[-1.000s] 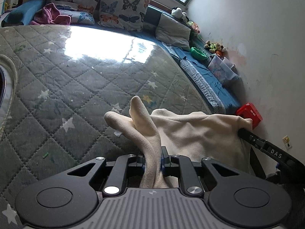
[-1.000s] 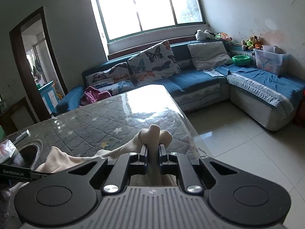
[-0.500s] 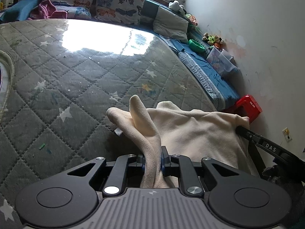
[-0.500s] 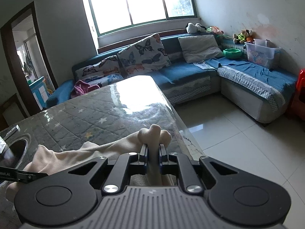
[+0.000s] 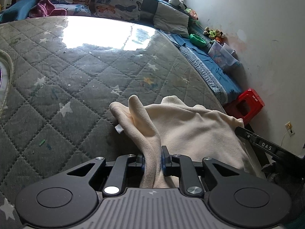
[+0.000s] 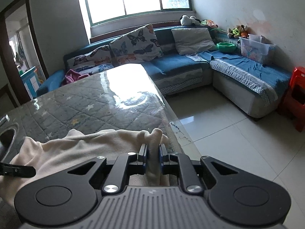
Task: Fold clothes
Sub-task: 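Lower the folded shirt onto the table with both grippers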
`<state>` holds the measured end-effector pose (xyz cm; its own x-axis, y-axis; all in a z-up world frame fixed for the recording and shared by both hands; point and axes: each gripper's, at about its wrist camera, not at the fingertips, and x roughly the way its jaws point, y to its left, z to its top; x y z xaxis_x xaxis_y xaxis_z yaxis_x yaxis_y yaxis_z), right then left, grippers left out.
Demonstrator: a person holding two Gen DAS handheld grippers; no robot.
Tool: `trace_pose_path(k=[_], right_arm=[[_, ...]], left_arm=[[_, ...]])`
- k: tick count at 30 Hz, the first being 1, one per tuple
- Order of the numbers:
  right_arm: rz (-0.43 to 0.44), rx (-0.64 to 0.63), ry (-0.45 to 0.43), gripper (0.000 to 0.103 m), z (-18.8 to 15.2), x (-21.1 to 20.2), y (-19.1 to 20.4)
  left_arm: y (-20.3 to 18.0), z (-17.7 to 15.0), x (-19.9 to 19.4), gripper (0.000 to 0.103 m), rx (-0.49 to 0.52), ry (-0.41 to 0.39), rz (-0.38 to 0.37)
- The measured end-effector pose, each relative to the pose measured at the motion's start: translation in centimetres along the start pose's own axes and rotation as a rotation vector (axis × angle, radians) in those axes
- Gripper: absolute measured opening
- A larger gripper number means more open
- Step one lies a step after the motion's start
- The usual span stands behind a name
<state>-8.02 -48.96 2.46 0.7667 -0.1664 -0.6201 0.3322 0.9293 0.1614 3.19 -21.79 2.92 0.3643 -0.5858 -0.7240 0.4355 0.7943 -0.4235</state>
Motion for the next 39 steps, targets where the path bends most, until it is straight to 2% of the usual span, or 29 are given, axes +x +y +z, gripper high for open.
trace_pose_path(k=[8,12,14,18,20,23,28,32,39], right_arm=[[-0.041,-0.048,-0.017,0.016,0.0,-0.1,1.2],[-0.019,-0.073,-0.021,0.021,0.2,-0.1,2.3],[-0.004,-0.092,-0.021,0.026,0.3,0.1,3.1],[-0.029,-0.11,-0.046,0.028,0.4,0.3,4.3],[-0.031,-0.112,-0.057,0.029,0.5,0.4,4.6],[-0.069,-0.121,-0.081,0.029,0.5,0.3,4.9],[-0.034,-0.119,-0.087,0.029,0.7,0.2,5.1],[0.026,-0.127,-0.041,0.028,0.6,1.5,5.8],[0.036,-0.128,0.013,0.028,0.6,4.1,6.6]], left_arm=[[0.2,-0.1,0.0,0.017,0.014,-0.003,0.009],[0.3,-0.2,-0.2,0.017,0.018,-0.007,0.018],[0.4,-0.2,-0.5,0.021,0.013,-0.008,0.024],[0.5,-0.2,-1.0,0.027,0.016,-0.014,0.039],[0.6,-0.2,-1.2,0.035,0.014,-0.022,0.053],[1.0,0.0,-1.6,0.037,0.014,-0.034,0.076],[1.7,0.6,-1.8,0.037,-0.007,-0.054,0.105],[1.5,1.2,-1.6,0.04,-0.008,-0.065,0.117],[1.1,2.1,-0.5,0.041,0.001,-0.078,0.138]])
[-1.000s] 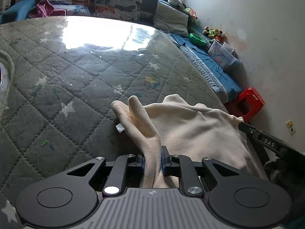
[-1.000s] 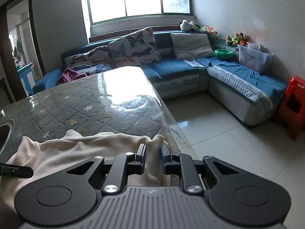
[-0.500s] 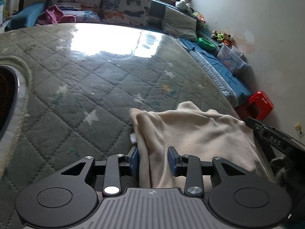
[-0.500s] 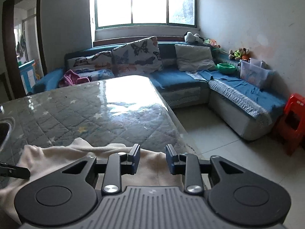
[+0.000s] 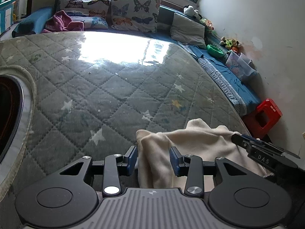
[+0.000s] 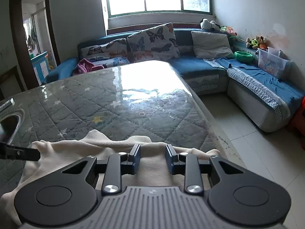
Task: Fold clothes
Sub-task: 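Lower the folded shirt onto the table with both grippers, then open both grippers to release the folded shirt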
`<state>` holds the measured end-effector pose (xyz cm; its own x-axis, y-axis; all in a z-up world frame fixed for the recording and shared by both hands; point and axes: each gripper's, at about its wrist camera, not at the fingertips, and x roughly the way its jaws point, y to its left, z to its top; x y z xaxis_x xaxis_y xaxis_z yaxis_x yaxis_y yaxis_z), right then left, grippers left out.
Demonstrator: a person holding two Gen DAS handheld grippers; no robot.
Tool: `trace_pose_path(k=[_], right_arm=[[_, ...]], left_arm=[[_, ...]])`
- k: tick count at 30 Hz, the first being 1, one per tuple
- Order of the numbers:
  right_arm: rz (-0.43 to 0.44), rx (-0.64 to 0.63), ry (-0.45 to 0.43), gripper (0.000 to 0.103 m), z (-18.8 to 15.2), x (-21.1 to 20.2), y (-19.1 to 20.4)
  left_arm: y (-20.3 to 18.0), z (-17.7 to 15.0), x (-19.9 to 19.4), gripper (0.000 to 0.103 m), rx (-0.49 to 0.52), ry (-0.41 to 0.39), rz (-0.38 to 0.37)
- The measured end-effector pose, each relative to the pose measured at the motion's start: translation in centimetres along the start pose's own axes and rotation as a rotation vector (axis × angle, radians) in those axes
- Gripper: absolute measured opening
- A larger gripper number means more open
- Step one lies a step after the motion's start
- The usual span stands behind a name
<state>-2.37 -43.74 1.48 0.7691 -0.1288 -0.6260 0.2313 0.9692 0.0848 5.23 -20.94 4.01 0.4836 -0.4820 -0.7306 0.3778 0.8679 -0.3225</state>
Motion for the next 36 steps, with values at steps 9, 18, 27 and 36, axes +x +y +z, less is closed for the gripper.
trace_pose_path(k=[9,18,27,36], right_arm=[[0.012,0.0,0.009,0.029,-0.1,0.4,-0.4],[0.001,0.019,-0.002,0.029,-0.7,-2.3,-2.3],[-0.002,0.007,-0.019,0.031,-1.4,-4.2,-2.8],[0.061,-0.022,-0.012,0.038,-5.1,-8.1,-0.8]], left_arm=[[-0.2,0.3,1.1,0.041,0.016,-0.001,0.031],[0.3,-0.1,0.7,0.041,0.016,-0.002,0.035],[0.4,-0.8,-0.6,0.046,0.034,-0.014,0.046],[0.6,-3.1,-3.0,0.052,0.055,-0.023,0.012]])
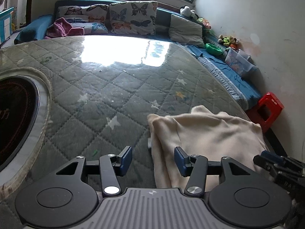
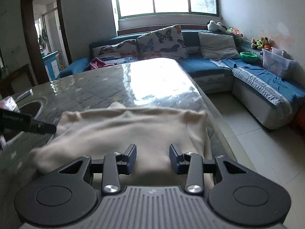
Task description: Fold clothes
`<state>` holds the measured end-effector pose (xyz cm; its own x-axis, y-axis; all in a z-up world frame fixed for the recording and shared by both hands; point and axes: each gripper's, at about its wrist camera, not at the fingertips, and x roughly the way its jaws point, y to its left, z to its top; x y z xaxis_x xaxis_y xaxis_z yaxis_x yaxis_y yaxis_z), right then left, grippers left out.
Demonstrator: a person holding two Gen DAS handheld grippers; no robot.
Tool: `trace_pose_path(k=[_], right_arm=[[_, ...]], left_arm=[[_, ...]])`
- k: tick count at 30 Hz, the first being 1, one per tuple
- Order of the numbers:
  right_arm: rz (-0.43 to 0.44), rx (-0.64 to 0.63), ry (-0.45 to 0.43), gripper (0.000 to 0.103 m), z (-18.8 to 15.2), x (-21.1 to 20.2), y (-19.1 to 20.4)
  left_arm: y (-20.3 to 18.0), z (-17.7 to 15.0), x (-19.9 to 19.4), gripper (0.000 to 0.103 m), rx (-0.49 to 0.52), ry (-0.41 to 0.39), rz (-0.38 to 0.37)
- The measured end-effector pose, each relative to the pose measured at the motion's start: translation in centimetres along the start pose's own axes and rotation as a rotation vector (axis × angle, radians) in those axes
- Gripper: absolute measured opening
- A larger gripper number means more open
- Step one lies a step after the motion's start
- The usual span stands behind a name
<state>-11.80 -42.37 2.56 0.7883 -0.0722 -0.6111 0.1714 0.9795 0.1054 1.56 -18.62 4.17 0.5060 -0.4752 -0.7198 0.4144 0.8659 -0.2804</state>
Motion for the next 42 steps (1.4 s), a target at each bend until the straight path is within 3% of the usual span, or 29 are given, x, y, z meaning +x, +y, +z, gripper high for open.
trace_pose_path(k=[9,15,18,24,39,42], right_arm=[[-0.034,-0.026,0.024,0.039,-3.5,-2.4,0.5],[-0.022,-0.08,-0.009,0.039,-3.0,-3.3,1.8],[0.015,-0.101,-0.035,0.046,-2.4,-3.1,2.9],[0.025,-0.147,0.018,0.047,-3.0,-1.5,4.2],[0.094,-0.244,0.025,0.064,-3.2,-1.9,8.1],[0.092,-0.234,0.022,0.073,-3.4,-2.2,8.3]], left_arm=[[-0.4,-3.0,-1.6,0.054,0.035,0.001,-0.03],[-0.2,-3.9,-1.9,0.056,0.052,-0.004,-0.016],[-0.1,-4.0,-2.1,0.057,0.047,-0.011,-0.013],[0.3,-4.4,-2.3,0.058,0.03,-0.002,-0.01],[0.6,-5.5,-3.6,0.066,0.014,0.01,-0.001],[0.5,-5.7,-3.9,0.068,0.018,0.009,-0.001]])
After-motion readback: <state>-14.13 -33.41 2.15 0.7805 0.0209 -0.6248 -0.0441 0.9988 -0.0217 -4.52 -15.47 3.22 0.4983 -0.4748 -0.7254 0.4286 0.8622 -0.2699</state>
